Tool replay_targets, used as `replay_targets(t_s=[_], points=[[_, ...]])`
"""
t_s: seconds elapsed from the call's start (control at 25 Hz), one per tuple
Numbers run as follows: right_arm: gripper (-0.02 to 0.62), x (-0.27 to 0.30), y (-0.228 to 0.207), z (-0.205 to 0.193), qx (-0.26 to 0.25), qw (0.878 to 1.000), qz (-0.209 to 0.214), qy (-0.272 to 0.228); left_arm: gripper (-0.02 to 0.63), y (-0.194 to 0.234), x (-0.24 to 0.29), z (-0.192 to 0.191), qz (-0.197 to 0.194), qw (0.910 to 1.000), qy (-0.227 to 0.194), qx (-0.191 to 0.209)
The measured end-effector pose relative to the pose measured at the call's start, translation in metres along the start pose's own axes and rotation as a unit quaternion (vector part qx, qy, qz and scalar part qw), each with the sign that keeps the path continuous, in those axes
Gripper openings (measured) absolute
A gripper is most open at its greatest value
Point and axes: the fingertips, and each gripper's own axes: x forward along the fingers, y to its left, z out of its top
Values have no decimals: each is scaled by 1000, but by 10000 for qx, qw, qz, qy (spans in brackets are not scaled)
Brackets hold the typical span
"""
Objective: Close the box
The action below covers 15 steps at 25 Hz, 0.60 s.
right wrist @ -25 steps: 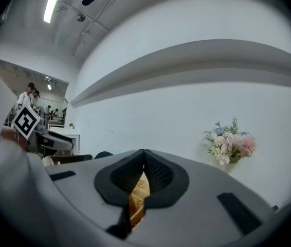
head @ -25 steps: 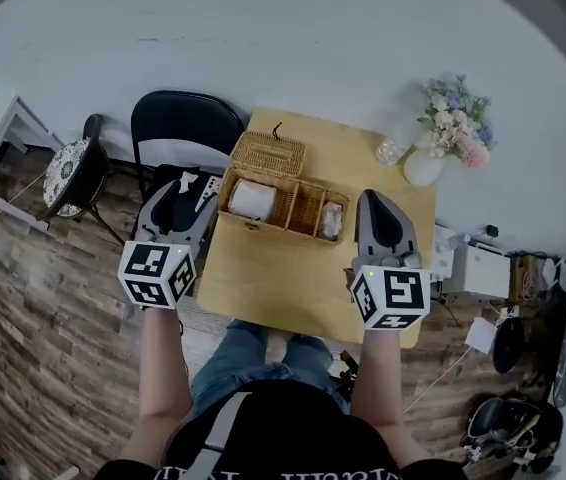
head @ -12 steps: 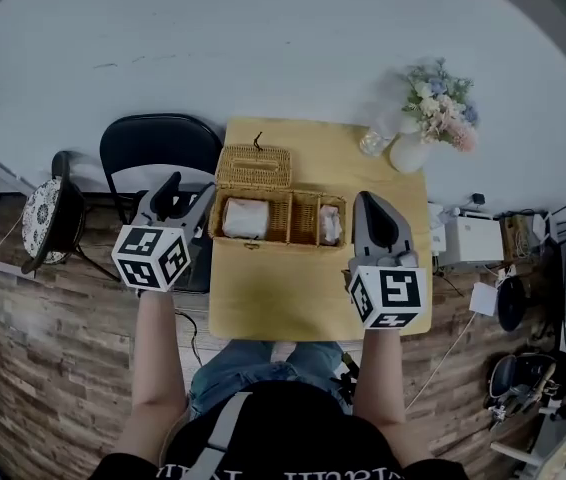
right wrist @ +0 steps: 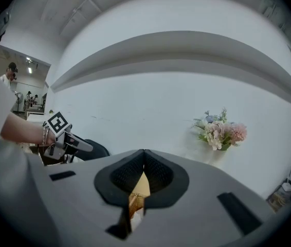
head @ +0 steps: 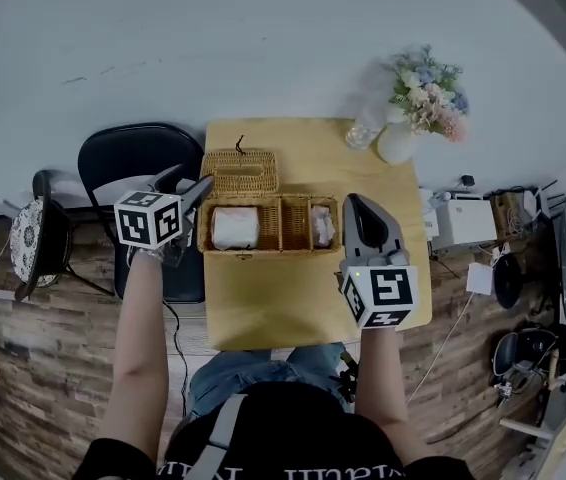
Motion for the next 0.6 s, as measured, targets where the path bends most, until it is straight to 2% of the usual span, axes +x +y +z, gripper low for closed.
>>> replay_targets(t_s=[0.12, 0.28, 0.6], points=[[15, 8, 1, -4, -7, 10000, -24, 88, 279, 15, 16, -1, -121, 9997, 148, -181], [14, 20, 2, -6, -51, 9997, -46, 238, 279, 37, 38, -5, -362, 9960, 443, -684], [15, 37, 10, -21, -80, 9976, -67, 680, 279, 66, 73, -23, -844, 9752, 840, -1863]])
